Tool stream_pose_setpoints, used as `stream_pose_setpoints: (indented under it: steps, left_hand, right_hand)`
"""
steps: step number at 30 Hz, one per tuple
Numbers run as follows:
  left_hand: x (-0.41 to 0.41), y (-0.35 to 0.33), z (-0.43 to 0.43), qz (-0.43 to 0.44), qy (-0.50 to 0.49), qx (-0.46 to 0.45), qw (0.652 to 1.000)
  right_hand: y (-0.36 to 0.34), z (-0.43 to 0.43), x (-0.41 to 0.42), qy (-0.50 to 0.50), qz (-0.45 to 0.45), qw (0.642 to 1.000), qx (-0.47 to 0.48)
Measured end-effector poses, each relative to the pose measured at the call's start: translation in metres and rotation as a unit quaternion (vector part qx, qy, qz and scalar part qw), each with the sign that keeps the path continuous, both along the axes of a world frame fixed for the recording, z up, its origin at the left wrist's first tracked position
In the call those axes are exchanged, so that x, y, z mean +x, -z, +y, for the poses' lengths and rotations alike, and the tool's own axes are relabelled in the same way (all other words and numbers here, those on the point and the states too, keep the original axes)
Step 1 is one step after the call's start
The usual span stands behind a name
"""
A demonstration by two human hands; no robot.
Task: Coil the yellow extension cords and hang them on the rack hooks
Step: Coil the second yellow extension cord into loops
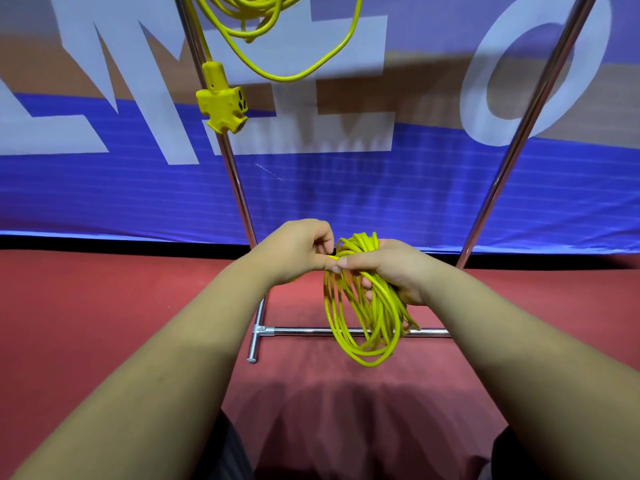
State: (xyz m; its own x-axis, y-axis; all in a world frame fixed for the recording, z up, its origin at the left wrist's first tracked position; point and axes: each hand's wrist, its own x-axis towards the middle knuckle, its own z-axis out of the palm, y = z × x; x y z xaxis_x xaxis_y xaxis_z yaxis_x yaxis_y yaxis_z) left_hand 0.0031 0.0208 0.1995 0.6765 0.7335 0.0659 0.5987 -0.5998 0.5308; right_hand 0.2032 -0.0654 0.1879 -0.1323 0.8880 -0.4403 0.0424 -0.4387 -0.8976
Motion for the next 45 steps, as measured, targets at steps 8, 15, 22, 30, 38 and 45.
stream_pose_setpoints:
  steps: [8,15,22,30,38,45]
  left_hand:
    - [-0.017,0.003,0.014,-0.003,-0.011,-0.091,0.996]
    - [-0.033,0.001,0.025,-0.180,-0.076,-0.203,0.960]
    - [-0.066,0.008,0.044,0.007,-0.247,0.017,0.969]
    - [-0.060,0.010,0.034,0.173,-0.359,-0.032,0.916]
    - [-0.041,0.007,0.031,-0.148,-0.373,-0.345,0.849]
    - [-0.046,0.025,0.031,0.383,-0.201,0.022,0.901]
  right_hand:
    - [-0.005,0.000,0.002,-0.002,-0.010,1.000,0.000]
    - [-0.003,-0.002,0.013,-0.011,-0.121,0.992,-0.038]
    - [0.002,-0.006,0.021,0.028,-0.166,0.984,-0.058]
    - [-0.009,-0.002,0.025,0.021,-0.120,0.990,-0.075]
    - [-0.006,-0.007,0.018,-0.017,-0.124,0.987,-0.097]
    - [-0.006,-0.001,0.024,-0.011,-0.098,0.990,-0.097]
